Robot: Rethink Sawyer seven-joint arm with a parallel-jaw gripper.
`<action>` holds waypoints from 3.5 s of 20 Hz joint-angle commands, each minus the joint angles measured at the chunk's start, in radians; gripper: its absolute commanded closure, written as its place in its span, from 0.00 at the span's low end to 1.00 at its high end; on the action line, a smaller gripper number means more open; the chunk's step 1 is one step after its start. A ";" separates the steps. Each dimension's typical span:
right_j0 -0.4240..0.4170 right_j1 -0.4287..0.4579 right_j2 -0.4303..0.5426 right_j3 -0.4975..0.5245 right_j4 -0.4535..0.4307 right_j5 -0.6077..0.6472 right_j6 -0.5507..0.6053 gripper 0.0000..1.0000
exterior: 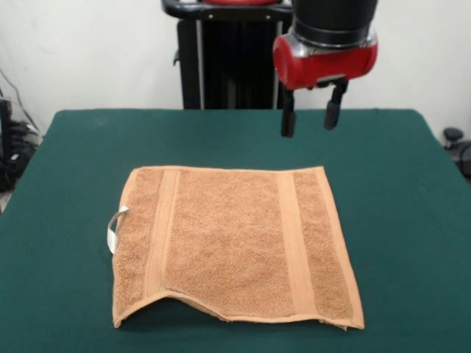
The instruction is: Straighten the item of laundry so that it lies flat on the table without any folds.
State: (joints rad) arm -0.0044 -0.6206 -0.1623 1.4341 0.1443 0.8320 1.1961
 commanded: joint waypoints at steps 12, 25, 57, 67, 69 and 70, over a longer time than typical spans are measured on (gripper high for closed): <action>-0.053 0.135 0.117 -0.023 -0.016 -0.060 0.131 0.00; -0.054 0.165 0.096 -0.108 -0.011 -0.028 0.156 0.00; -0.144 0.172 0.111 -0.136 -0.066 -0.038 0.031 0.00; -0.158 0.175 0.122 -0.146 -0.074 -0.050 0.020 0.00; -0.158 0.175 0.124 -0.146 -0.073 -0.053 0.022 0.00; -0.159 0.175 0.124 -0.146 -0.072 -0.056 0.023 0.00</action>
State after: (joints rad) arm -0.1722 -0.4656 -0.1620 1.2760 0.1295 0.7596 1.1961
